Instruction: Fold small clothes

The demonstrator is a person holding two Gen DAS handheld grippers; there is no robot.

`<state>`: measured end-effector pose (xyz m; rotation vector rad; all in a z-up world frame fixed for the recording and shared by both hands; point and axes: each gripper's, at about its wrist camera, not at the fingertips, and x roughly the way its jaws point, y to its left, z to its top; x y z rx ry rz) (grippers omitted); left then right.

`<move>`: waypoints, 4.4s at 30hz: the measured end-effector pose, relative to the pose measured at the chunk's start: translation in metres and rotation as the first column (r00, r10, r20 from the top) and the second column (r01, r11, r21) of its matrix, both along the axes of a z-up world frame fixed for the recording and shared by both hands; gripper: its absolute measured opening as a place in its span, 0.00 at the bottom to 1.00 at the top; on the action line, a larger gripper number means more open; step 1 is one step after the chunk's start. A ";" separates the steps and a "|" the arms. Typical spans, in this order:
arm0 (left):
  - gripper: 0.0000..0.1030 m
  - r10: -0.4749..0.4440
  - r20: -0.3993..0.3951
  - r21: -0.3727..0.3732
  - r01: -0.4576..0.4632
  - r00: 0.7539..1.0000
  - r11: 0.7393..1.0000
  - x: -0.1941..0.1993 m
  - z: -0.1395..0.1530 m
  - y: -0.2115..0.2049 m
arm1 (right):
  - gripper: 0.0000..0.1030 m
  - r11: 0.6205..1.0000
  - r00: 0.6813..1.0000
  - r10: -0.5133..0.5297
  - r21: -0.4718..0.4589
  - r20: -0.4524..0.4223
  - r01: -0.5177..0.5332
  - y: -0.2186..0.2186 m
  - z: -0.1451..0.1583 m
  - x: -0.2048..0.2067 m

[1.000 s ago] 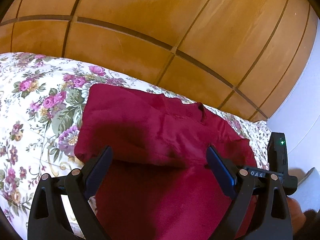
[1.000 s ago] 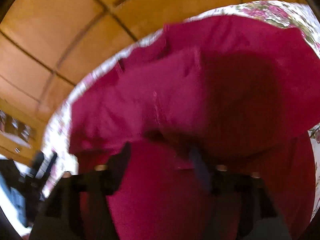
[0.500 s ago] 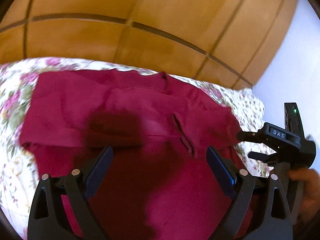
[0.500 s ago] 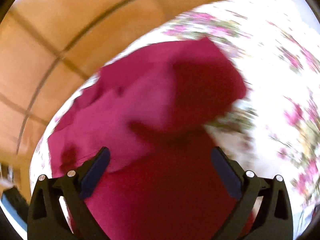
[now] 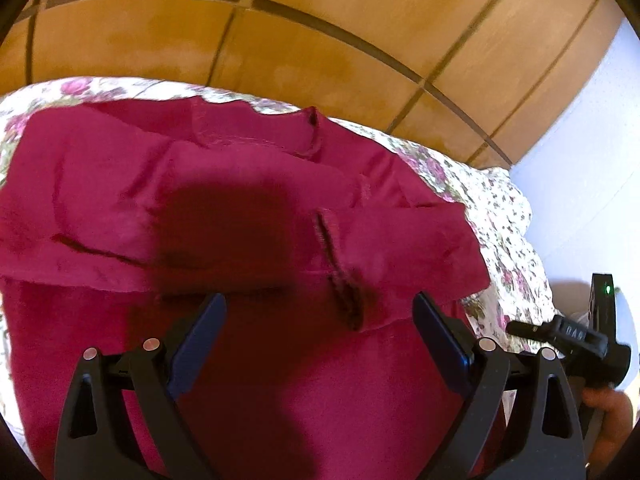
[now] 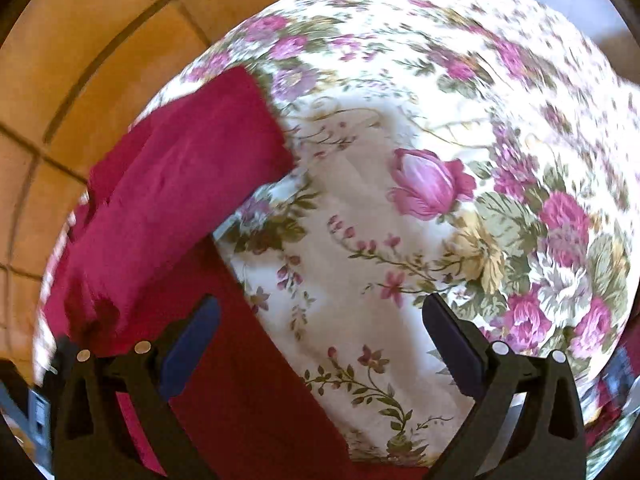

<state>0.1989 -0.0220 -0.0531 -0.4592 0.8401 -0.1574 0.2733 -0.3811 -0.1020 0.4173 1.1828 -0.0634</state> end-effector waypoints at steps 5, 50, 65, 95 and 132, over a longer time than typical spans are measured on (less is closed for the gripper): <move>0.90 -0.033 0.015 0.044 0.033 0.999 0.999 0.004 0.000 -0.013 | 0.98 0.996 0.996 -0.094 0.010 -0.007 0.094 -0.024 0.004 -0.003; 0.03 0.177 -0.022 -0.064 -0.178 0.984 0.982 0.030 0.020 0.126 | 0.98 0.988 0.992 0.127 -0.090 -0.017 -0.128 0.024 -0.014 0.021; 0.03 0.247 0.039 -0.091 -0.242 0.968 0.966 -0.011 -0.041 0.159 | 0.98 0.932 0.931 0.307 -0.261 0.196 -0.252 0.099 -0.003 0.064; 0.48 0.164 0.118 -0.168 -0.143 0.979 0.975 -0.012 -0.043 0.150 | 0.98 0.997 0.999 -0.043 -0.062 0.008 0.044 0.033 -0.024 0.070; 0.60 0.142 0.127 -0.096 -0.130 0.982 0.987 -0.008 -0.045 0.137 | 0.98 0.986 0.965 0.161 -0.076 0.206 -0.149 0.104 -0.013 0.116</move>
